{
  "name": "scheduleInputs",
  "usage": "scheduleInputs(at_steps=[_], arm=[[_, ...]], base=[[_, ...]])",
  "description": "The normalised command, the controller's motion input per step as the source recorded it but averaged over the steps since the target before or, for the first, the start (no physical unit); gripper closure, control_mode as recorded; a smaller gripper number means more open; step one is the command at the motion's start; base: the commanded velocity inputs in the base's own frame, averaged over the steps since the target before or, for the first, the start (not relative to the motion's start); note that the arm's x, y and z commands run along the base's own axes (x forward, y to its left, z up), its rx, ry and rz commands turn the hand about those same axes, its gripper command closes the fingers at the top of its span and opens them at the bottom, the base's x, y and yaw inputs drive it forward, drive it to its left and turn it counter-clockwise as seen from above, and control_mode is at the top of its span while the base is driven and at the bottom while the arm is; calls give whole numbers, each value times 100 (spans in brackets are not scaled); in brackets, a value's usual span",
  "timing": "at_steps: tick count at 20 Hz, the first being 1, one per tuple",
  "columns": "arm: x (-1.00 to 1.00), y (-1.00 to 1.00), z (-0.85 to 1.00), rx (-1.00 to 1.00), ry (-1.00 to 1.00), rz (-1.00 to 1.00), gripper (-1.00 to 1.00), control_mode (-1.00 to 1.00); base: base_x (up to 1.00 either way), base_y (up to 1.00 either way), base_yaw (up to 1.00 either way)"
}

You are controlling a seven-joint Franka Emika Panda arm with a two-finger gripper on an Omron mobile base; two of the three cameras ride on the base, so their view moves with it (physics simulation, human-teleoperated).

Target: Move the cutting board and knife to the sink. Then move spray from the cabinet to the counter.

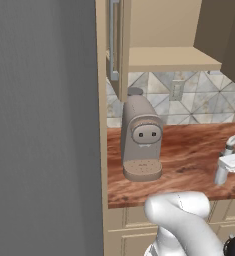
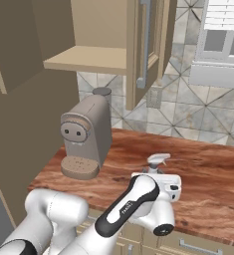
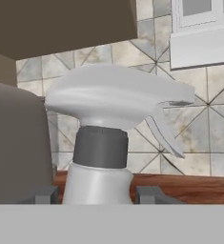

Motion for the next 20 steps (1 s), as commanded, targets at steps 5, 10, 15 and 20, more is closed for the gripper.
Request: scheduleInputs(at_steps=[5,10,15,20], arm=[[-13,-6,-4,1,-4,0,-100,-100],[-8,-1,0,1,-3,-1,-100,-100],[0,0,0,0,0,0,-100,-100],[-11,0,0,1,-3,0,-100,-100]], base=[[0,0,0],[0,0,0],[0,0,0],[0,0,0]])
